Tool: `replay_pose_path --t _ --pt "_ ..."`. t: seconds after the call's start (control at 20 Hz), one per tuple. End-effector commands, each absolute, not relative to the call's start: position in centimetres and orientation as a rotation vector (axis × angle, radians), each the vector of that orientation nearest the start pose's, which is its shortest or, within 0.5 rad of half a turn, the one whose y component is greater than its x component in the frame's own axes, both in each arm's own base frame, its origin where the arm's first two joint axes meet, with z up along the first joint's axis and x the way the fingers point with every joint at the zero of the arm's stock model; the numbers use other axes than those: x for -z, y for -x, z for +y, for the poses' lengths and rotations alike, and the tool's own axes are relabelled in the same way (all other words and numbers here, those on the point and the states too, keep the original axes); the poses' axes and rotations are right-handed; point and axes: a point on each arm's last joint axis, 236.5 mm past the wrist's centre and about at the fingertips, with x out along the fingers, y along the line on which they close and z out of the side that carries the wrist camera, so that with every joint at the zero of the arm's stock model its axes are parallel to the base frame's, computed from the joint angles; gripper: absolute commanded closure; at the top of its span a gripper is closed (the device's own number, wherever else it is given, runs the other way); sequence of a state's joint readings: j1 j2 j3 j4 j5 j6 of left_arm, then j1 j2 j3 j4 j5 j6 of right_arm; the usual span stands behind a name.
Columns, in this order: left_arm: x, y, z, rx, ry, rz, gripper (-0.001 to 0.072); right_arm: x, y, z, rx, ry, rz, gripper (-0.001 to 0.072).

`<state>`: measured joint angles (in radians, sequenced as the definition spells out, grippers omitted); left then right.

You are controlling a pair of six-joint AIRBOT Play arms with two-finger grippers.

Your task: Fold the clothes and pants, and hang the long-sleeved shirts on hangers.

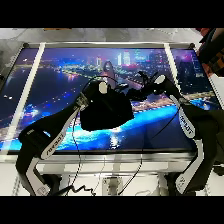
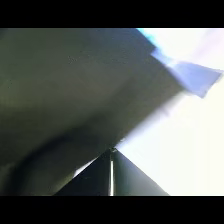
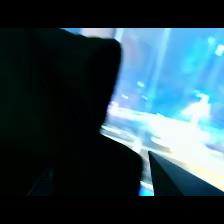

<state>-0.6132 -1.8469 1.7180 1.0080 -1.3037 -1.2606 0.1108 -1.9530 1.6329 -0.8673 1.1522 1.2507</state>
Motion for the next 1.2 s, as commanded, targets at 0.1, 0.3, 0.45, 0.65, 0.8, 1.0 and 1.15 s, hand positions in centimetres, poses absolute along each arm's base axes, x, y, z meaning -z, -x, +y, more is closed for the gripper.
replay_pose_path --t 0.1,0.3,0.45,0.65,0.8,1.0,1.15 --pt "-4.4 -31.6 -37.6 1.109 -0.192 1.282 0.0698 11.5 -46.9 18.0 -0.6 -0.275 1.434 0.0081" --pt "-10.7 -34.6 -29.9 0.839 -0.358 1.13 0.0697 10.6 -47.8 21.4 -0.659 -0.504 1.398 0.0082" --pt "-16.8 -36.4 -23.5 0.626 -0.382 0.986 0.0696 11.1 -45.9 23.4 -0.718 -0.573 1.475 0.0083" --pt "-22.6 -36.1 -18.5 0.512 -0.31 0.861 0.0696 11.3 -43.0 28.0 -0.811 -0.539 1.532 0.0361" --pt "-25.5 -35.5 -15.9 0.462 -0.275 0.795 0.0696 8.4 -46.1 30.2 -0.812 -0.518 1.377 0.0687" --pt "-28.7 -34.1 -13.2 0.41 -0.241 0.715 0.0696 -2.0 -50.8 27.9 -0.816 -0.504 1.12 0.0688" --pt "-30.2 -33.2 -12.2 0.392 -0.235 0.676 0.0696 -10.6 -52.0 21.4 -0.757 -0.557 0.997 0.0688"
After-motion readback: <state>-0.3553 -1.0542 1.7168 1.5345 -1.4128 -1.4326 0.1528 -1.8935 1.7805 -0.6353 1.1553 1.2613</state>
